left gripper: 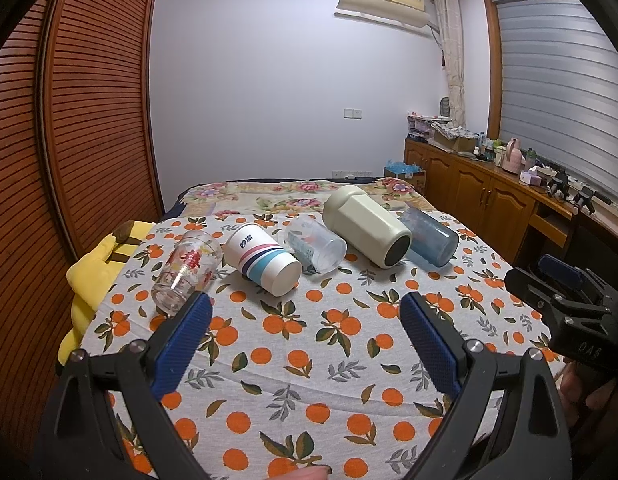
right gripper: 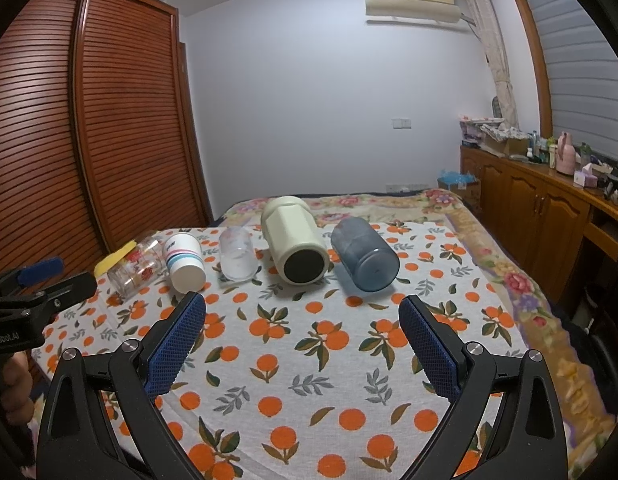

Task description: Flip cup upright

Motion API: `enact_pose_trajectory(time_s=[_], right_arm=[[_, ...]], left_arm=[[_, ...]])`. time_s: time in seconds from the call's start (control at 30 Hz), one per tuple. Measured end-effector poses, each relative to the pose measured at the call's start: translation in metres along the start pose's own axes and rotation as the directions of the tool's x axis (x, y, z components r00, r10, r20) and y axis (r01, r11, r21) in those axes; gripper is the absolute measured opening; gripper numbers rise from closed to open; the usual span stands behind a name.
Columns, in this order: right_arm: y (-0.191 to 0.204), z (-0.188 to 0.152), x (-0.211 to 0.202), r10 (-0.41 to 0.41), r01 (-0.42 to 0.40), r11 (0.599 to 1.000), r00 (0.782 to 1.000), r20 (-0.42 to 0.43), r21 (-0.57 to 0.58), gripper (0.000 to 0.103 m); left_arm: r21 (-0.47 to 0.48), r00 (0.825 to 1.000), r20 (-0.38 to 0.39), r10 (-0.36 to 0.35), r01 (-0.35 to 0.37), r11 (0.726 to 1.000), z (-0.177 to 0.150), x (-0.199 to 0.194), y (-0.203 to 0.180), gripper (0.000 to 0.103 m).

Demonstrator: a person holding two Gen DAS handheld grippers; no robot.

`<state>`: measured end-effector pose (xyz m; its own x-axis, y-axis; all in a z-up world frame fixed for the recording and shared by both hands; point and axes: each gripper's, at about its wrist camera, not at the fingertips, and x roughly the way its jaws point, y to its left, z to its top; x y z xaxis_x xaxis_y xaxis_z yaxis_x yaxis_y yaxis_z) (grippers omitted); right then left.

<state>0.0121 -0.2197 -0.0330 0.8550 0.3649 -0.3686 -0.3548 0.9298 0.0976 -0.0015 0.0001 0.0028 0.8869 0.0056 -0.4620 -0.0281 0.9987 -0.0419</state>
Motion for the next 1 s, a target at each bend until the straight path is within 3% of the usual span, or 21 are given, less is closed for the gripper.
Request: enact_pose_trajectory(time_s=[1.0], right_arm=[[0.004, -0.002, -0.001, 0.003, -0.003, 1.0, 1.0, 0.0, 0.006, 0.099]], left_arm=[[0.004, 1.0, -0.002, -0.006, 0.006, 1.0, -0.003, 0.0, -0.004, 0.096]])
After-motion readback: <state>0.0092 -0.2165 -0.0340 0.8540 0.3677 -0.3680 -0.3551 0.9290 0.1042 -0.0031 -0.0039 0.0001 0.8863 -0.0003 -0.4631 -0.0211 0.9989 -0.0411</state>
